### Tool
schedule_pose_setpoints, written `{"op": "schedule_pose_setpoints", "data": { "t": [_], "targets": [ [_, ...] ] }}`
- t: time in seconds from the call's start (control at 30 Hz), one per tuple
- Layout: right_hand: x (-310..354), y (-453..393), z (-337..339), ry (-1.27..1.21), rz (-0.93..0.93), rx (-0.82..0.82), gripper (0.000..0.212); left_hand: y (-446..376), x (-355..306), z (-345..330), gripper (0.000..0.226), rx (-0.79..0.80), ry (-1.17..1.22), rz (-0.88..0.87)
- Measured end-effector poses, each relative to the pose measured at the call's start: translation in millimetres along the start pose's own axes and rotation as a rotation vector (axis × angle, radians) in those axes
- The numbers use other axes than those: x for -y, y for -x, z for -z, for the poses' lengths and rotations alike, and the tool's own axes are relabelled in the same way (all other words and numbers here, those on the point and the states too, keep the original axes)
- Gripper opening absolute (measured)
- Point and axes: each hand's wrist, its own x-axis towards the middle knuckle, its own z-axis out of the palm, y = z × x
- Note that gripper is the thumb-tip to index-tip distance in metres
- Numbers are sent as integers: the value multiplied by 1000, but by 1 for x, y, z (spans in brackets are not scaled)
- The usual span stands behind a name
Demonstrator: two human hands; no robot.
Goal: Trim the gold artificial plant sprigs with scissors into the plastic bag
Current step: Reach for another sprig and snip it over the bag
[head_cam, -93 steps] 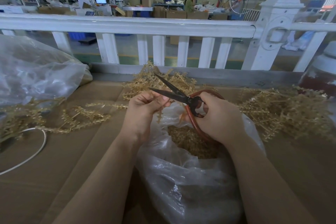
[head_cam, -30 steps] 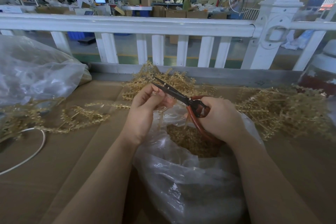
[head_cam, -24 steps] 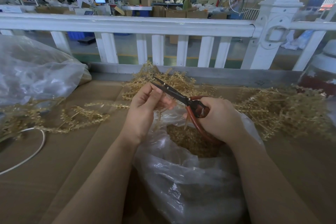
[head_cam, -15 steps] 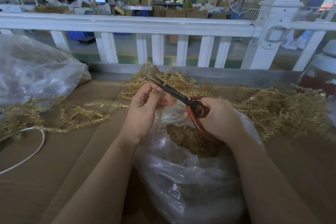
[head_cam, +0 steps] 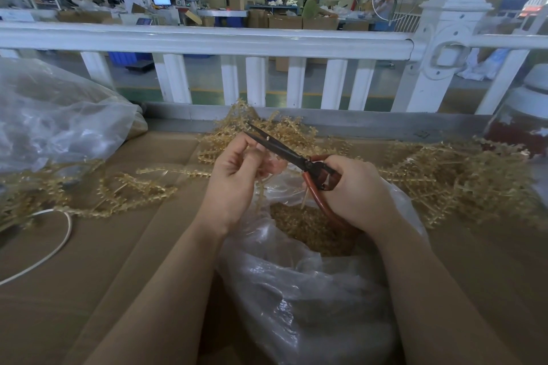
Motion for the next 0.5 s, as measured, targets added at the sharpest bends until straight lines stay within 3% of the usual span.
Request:
{"op": "schedule_pose_setpoints", "data": {
  "t": [0.5],
  "targets": [
    [-2,-2,-2,32,14,-8,45,0,2,0,22,22,-4,-12]
  ]
}}
